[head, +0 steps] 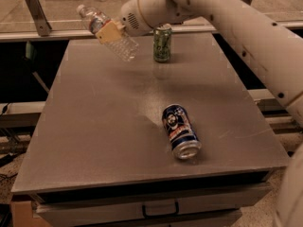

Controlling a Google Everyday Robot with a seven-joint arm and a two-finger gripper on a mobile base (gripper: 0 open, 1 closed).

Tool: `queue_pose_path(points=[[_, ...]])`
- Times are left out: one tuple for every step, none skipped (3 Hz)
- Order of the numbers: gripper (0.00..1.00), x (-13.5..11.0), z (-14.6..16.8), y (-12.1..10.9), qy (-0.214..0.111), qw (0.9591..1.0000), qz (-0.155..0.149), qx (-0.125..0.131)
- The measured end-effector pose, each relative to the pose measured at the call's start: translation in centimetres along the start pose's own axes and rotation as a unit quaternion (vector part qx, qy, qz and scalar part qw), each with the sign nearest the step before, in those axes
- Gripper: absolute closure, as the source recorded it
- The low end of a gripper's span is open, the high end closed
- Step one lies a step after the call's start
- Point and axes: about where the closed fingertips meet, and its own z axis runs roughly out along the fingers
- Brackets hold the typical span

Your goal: Pick water bottle

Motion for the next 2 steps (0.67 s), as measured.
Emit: queue_pose_path(points=[[1.00,-0.1,-4.8,0.5,-0.089,0.9953,-0.006,-0.039],[1.00,0.3,-7.7,0.1,-0.114,0.9925,-0.034,-0.031]])
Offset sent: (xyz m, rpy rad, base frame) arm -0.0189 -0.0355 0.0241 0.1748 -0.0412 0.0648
